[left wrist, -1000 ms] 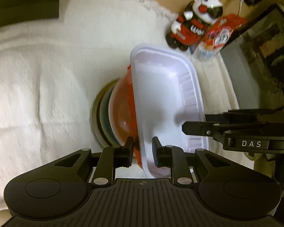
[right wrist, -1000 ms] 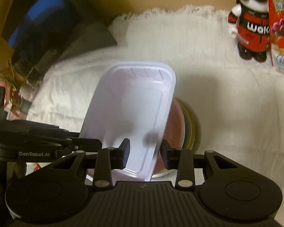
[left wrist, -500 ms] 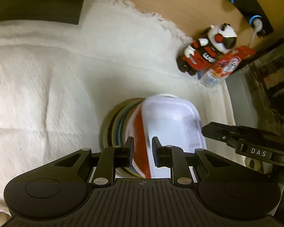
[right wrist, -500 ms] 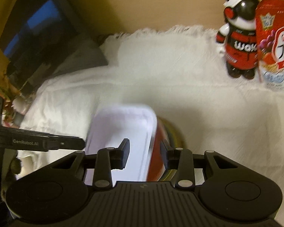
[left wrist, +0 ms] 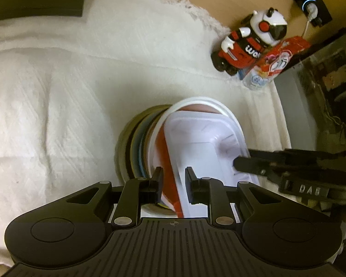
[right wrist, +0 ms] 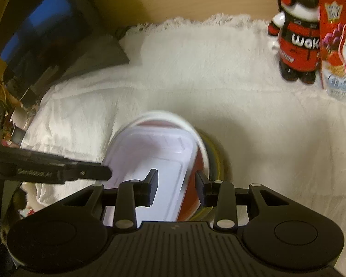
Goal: Organize plates and bowls
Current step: 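Lower the tray onto the white plate atop the stack with the left gripper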
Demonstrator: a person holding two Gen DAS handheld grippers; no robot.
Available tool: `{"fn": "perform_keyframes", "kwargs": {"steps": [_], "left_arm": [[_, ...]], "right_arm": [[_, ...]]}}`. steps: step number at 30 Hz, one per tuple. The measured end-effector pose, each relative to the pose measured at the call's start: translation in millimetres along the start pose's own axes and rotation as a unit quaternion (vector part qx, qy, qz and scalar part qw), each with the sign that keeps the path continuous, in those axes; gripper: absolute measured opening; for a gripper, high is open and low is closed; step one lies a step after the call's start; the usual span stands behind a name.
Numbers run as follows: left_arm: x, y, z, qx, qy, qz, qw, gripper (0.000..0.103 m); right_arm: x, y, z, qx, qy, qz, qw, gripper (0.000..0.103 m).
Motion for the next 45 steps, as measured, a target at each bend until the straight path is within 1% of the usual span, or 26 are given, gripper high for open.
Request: {"fn": "perform_keyframes", "kwargs": {"steps": [2,10,13,16,25,29,34,37,40,45], "left_arm": [[-3,6,-1,-0.002,-0.006,-0.002,1.0,0.022],[-21,12,-7,-0.011,-0.022,0.011,0.9996,0.022],[-28,17,-8,-0.01,-0.025,0.012,0.9996,0.021],[-31,21,-9,-0.009,-0.029,0.008,0.9995,0.021],[-15,13,-6,-0.019,-0.002,-0.007,0.9998,0.021],[-12,12,-5,-0.031,0.0,-0.008,0.9995,0.021],[-5,15,-4,-0.034,-0.001,-0.016,0.9993,0.021],[-3,13,-1,-0.038,0.002,-0.009,0.9992,0.021],[-3,3,7,-0.039,0.012,0.005,0.9992,0.022],[-23,-12,19,-0.03,0.016,0.043,0.9985,0.022]], "right_arm": [[0,7,-4,-0.007,-0.001,-0.004,1.0,0.036],[-19,17,-3,0.003,0.007,0.016,1.0,0.035],[-28,21,1,0.013,0.007,0.019,1.0,0.035],[-33,24,4,0.013,0.015,0.017,1.0,0.035],[-27,20,3,0.008,0.013,0.007,1.0,0.035],[-22,15,-2,-0.002,0.008,0.003,1.0,0.035],[-14,16,-6,-0.014,0.008,-0.009,1.0,0.035],[-11,16,-6,-0.01,0.01,-0.007,1.0,0.035],[-12,7,-10,-0.004,0.0,0.006,1.0,0.035],[-30,-8,-9,0.007,-0.008,0.041,0.999,0.035]]}}
Point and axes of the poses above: each gripper's, at about its wrist camera, not at the fingertips, and y roughly the way its jaws point, z to its right, x to its underside, the point moved 10 cm from there along y, roughly the way its jaws point, and after that the axes turned 13 degrees about -y, right-handed, at the moved point
